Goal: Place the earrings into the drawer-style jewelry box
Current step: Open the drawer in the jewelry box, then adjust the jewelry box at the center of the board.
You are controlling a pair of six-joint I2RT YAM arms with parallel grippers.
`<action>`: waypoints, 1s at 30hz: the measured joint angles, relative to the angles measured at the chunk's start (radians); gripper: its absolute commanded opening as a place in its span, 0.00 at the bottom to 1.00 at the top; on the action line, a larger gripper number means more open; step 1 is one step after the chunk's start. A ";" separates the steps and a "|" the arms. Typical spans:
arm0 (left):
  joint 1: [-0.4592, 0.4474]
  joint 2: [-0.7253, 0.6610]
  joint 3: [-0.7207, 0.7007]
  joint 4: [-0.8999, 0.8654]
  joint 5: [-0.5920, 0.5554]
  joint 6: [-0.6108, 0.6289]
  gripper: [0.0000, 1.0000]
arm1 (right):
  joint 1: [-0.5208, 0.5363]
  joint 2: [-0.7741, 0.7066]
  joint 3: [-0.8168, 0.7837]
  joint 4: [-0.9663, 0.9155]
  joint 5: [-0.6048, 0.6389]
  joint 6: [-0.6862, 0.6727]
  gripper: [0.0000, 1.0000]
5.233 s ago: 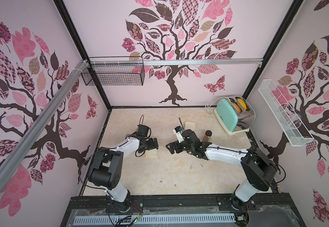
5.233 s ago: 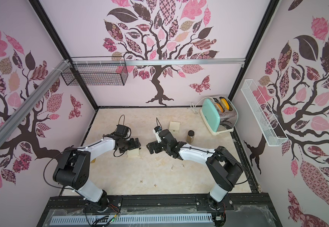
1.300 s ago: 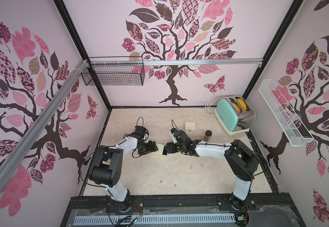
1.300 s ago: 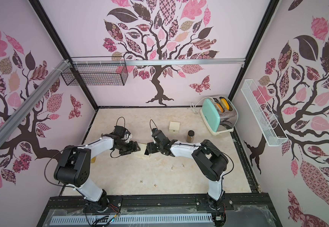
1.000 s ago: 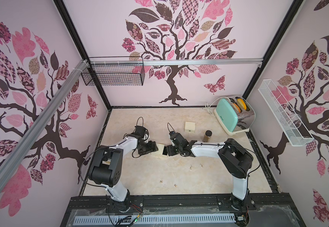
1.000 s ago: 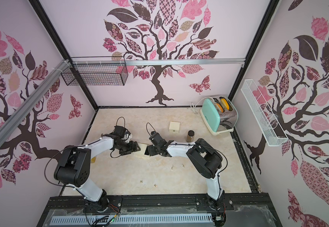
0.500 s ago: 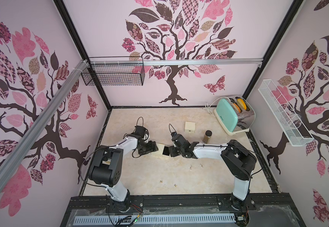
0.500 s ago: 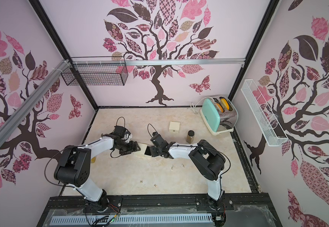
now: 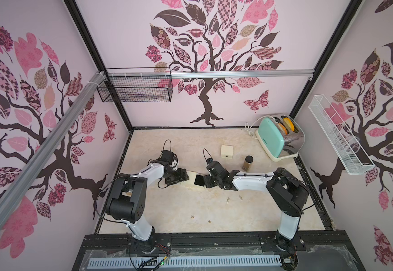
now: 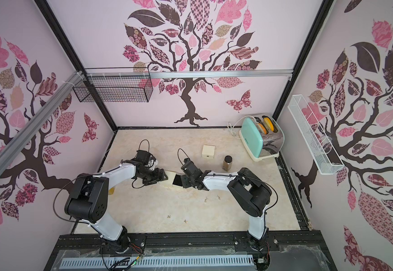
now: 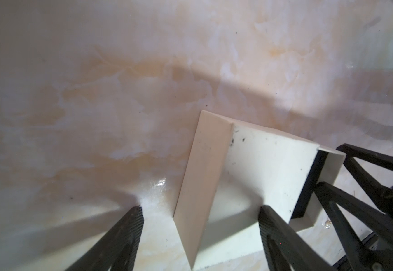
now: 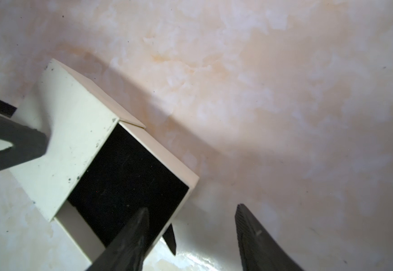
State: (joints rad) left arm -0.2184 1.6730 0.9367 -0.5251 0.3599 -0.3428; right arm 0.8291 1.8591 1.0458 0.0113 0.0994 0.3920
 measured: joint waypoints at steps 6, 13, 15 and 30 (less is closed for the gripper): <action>-0.001 -0.002 0.000 0.000 -0.005 0.000 0.83 | 0.000 -0.003 0.000 -0.003 -0.002 -0.004 0.64; -0.016 -0.059 0.010 -0.009 -0.074 -0.027 0.96 | -0.001 -0.076 0.000 -0.030 -0.031 -0.019 0.71; -0.018 -0.105 0.020 -0.011 -0.089 -0.037 0.97 | -0.003 -0.085 0.005 -0.030 -0.047 -0.030 0.73; -0.105 -0.269 -0.192 0.063 -0.006 -0.204 0.98 | -0.144 0.083 0.132 -0.018 -0.351 -0.086 0.63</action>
State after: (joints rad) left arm -0.3229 1.4044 0.7444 -0.4625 0.3538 -0.5468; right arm 0.6853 1.9423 1.1774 -0.0071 -0.2516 0.3061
